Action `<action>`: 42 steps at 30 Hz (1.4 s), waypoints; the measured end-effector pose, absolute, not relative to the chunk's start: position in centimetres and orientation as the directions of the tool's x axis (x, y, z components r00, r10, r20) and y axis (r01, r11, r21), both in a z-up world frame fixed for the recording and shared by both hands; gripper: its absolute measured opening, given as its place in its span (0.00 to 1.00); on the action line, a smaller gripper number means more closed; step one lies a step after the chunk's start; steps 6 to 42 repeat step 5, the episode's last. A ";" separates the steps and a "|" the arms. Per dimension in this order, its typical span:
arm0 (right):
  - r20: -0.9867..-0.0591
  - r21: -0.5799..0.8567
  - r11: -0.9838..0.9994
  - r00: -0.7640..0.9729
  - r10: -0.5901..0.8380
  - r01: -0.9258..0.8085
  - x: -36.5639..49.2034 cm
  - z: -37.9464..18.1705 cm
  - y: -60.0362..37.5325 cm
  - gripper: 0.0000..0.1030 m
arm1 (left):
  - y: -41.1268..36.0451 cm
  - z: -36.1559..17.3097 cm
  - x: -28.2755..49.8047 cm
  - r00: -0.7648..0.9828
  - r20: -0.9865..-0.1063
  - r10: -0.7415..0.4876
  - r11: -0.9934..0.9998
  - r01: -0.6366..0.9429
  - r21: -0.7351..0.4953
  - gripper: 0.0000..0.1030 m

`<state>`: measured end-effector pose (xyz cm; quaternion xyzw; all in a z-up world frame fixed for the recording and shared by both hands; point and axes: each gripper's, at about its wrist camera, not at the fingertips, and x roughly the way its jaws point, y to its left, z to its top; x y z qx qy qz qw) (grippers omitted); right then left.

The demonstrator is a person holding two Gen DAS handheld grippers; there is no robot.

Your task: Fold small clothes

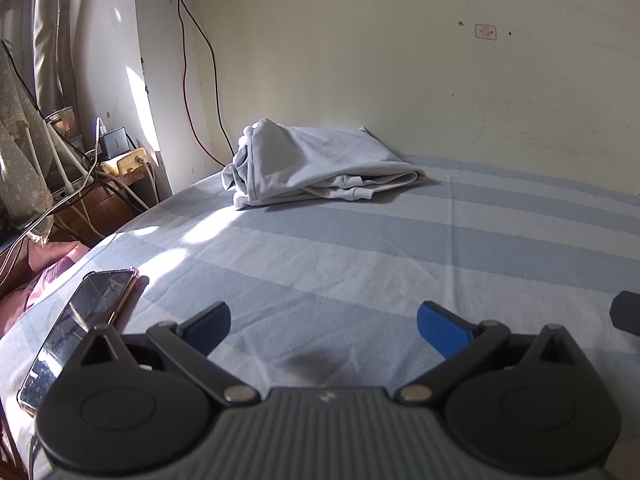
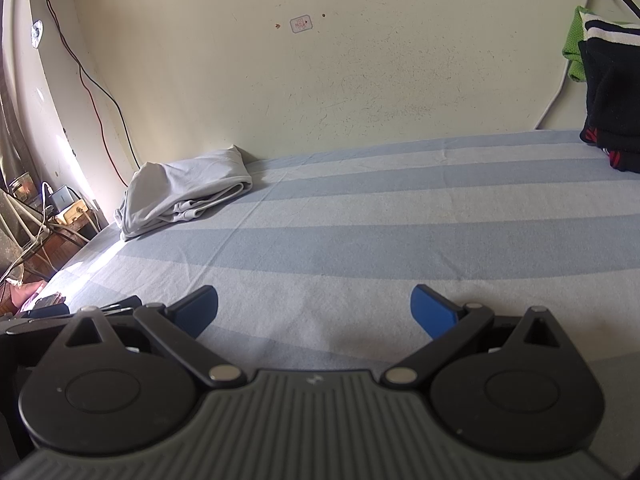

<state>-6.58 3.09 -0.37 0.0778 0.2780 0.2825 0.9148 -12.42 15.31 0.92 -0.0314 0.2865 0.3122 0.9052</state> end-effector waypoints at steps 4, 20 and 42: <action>-0.465 0.299 0.828 0.686 0.560 -0.474 -6.5 -0.3 3.1 1.00 | 15.1 1.0 -12.4 0.645 -0.531 0.550 0.805 -0.580 0.130 1.00; -0.465 0.299 0.828 0.686 0.560 -0.474 -6.5 -0.3 3.1 1.00 | 15.1 0.9 -12.3 0.639 -0.537 0.550 0.803 -0.581 0.132 1.00; -0.465 0.299 0.828 0.686 0.560 -0.474 -6.5 -0.3 3.1 1.00 | 15.1 0.9 -12.3 0.639 -0.537 0.550 0.803 -0.581 0.132 1.00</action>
